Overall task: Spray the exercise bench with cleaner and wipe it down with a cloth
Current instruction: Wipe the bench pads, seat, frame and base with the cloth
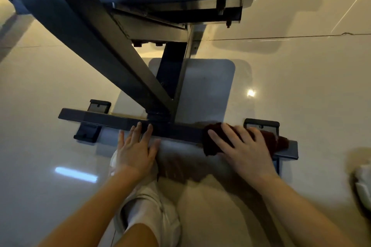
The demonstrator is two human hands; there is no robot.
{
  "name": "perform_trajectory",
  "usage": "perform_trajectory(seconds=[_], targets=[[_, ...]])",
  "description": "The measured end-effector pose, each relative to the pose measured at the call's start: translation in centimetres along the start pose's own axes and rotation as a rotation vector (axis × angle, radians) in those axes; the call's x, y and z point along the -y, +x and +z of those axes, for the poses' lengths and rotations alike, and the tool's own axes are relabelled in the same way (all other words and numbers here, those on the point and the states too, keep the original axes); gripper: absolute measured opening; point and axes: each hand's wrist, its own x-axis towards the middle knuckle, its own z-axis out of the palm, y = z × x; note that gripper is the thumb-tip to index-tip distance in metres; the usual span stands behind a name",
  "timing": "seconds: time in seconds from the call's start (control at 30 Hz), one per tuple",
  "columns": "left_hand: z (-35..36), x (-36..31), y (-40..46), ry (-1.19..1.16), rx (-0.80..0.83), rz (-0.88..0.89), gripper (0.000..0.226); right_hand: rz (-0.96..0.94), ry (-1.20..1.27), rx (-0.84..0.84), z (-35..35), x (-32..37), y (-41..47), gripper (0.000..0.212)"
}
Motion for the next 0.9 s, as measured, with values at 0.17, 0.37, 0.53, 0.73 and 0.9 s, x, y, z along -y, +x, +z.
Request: perform_trajectory(seconds=[0.17, 0.37, 0.53, 0.73, 0.9], targets=[[-1.6, -1.1, -0.6, 0.084, 0.104, 0.041, 0.06, 0.13, -0.041, -0.088, -0.6, -3.1, -4.0, 0.062], [-2.3, -2.5, -0.6, -0.081, 0.084, 0.077, 0.09, 0.21, 0.119, -0.076, -0.6, 2.5, -0.9, 0.075], [-2.1, -0.9, -0.1, -0.169, 0.11, 0.092, 0.06, 0.07, 0.175, 0.283, -2.7, 11.0, 7.9, 0.081], [-1.7, -0.3, -0.5, -0.162, 0.083, 0.182, 0.063, -0.074, 0.046, 0.228, -2.2, 8.0, 6.9, 0.077], [-1.3, -0.6, -1.3, -0.35, 0.08, 0.063, 0.054, 0.068, 0.222, -0.074, -2.2, 2.2, 1.0, 0.056]])
